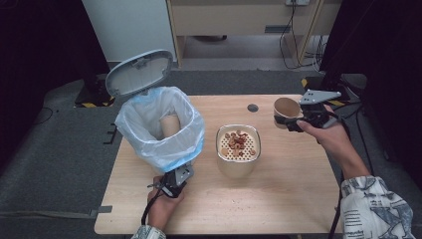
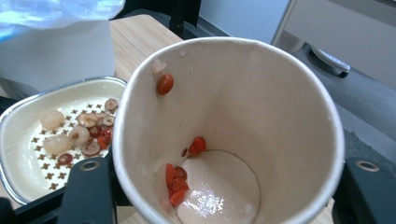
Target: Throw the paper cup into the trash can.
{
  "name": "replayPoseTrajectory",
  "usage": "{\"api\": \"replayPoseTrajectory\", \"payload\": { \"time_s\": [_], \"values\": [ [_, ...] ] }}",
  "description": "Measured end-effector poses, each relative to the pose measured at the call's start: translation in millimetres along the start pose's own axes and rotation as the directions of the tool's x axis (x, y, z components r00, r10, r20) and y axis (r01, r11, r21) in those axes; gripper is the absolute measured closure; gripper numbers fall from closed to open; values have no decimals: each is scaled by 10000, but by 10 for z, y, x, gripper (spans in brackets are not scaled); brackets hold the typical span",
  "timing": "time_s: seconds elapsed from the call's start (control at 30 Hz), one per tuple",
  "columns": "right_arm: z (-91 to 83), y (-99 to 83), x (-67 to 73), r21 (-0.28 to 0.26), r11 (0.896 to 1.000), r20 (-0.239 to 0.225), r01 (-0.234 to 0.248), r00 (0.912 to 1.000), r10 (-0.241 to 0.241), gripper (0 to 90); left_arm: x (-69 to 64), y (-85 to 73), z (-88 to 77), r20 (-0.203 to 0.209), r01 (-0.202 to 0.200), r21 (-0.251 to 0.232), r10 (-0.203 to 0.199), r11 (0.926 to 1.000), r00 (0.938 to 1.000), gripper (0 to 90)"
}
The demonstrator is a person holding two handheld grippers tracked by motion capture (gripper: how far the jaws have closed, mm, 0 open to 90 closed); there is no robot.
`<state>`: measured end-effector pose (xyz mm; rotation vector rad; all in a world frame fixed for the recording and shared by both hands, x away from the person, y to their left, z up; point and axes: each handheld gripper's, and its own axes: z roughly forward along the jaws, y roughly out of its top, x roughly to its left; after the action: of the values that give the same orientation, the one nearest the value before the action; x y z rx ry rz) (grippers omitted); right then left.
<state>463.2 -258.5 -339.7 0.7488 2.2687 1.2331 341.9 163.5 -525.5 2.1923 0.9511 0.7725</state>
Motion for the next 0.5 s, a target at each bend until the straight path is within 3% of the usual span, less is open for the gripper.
{"api": "replayPoseTrajectory", "payload": {
  "time_s": [0.5],
  "values": [
    [39,194,80,117,9999,-232,-57,9997,60,337,-1,-1,0,-3,5,-5,-5,10000,10000,887]
  ]
}}
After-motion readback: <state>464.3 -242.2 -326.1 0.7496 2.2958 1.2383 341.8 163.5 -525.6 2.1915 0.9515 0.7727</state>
